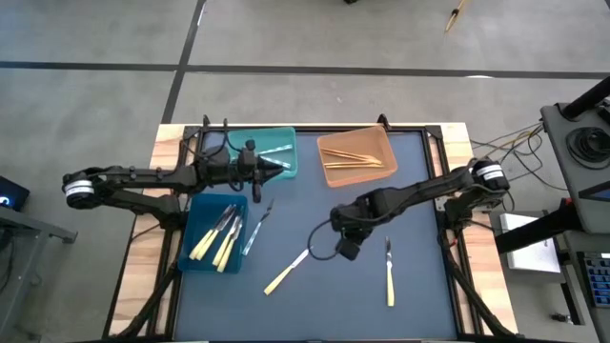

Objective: Sort silverware by color (type)
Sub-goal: Put the light yellow knife into the blue bin

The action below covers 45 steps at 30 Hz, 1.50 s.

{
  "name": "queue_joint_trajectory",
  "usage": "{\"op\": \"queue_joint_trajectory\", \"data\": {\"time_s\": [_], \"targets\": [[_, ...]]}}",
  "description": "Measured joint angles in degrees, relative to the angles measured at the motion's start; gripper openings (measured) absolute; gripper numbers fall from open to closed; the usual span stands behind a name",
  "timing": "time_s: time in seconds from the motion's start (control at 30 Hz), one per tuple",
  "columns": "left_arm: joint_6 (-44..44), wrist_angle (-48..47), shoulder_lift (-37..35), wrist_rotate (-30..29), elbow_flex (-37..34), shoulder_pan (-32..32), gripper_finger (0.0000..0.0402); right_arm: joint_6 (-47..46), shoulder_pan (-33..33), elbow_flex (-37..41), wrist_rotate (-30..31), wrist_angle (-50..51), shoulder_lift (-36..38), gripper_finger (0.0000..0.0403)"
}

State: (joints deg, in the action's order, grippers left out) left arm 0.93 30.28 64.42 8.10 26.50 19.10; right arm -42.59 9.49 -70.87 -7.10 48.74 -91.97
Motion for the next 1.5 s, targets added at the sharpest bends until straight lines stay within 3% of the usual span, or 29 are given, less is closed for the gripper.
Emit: {"op": "queue_joint_trajectory", "data": {"time_s": [0.37, 0.83, 1.23, 1.37, 1.5], "targets": [[0.0, -0.4, 0.0, 0.0, 0.0, -1.1, 0.0038, -10.5, 5.9, 2.0, -2.8, 7.9, 0.6, 0.0009], [1.4, -0.1, 0.0, 0.0, 0.0, -1.1, 0.0038, -25.4, 16.3, 14.6, -11.4, 6.3, 0.8, 0.0009], [1.9, 0.2, 0.0, 0.0, 0.0, -1.1, 0.0038, -31.7, 17.4, 18.7, -12.2, -0.2, 3.1, 0.001], [2.0, 0.2, 0.0, 0.0, 0.0, -1.1, 0.0038, -35.0, 17.4, 18.7, -12.1, -3.1, 3.9, 0.0028], [2.0, 0.2, 0.0, 0.0, 0.0, -1.2, 0.0038, -36.9, 17.4, 18.7, -12.0, -4.5, 4.0, 0.0069]]}}
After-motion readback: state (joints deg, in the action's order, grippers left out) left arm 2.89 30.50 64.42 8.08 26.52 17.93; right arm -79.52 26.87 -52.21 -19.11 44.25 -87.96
